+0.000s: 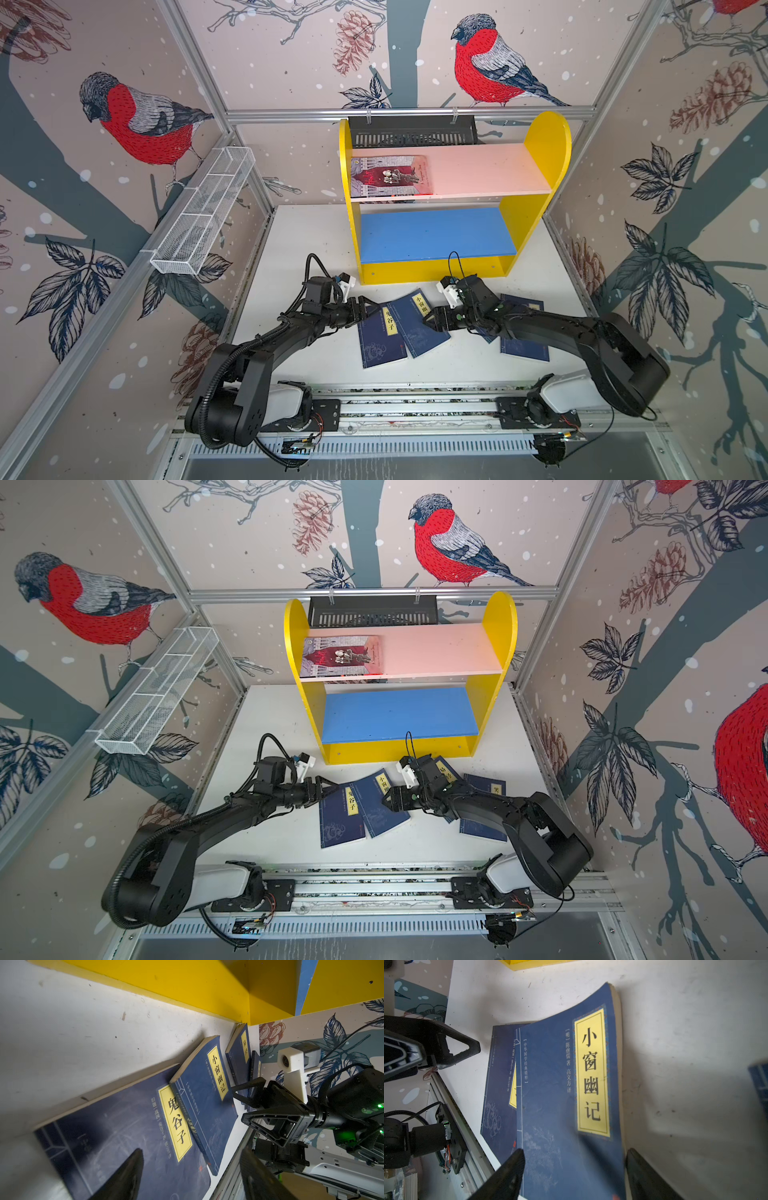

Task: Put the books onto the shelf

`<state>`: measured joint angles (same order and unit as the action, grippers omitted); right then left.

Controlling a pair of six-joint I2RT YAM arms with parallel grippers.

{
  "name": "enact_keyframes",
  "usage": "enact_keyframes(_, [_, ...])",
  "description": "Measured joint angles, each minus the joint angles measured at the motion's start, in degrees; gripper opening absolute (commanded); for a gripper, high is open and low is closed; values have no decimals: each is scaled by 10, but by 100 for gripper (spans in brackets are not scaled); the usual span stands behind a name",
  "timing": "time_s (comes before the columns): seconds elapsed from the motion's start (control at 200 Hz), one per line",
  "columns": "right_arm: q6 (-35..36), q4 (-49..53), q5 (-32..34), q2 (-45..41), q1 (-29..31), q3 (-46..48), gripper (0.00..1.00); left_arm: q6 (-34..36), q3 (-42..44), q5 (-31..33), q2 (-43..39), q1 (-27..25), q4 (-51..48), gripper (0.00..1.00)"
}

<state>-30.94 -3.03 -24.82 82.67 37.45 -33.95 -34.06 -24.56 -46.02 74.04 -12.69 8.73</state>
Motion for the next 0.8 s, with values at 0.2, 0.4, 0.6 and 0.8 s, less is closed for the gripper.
enact_keyframes(0.2, [-5,-5,-6,29,0,0,77,0,2,-5,16,-25,16,73])
enact_keyframes(0.4, [-21,-45,-18,43,2,3,76,0,-2,-9,52,-51,24,71])
enact_keyframes(0.6, [-35,-70,-40,49,13,9,76,0,-4,-14,81,-70,40,72])
enact_keyframes(0.8, [-38,-84,-53,54,16,12,75,-2,-6,-20,108,-90,70,71])
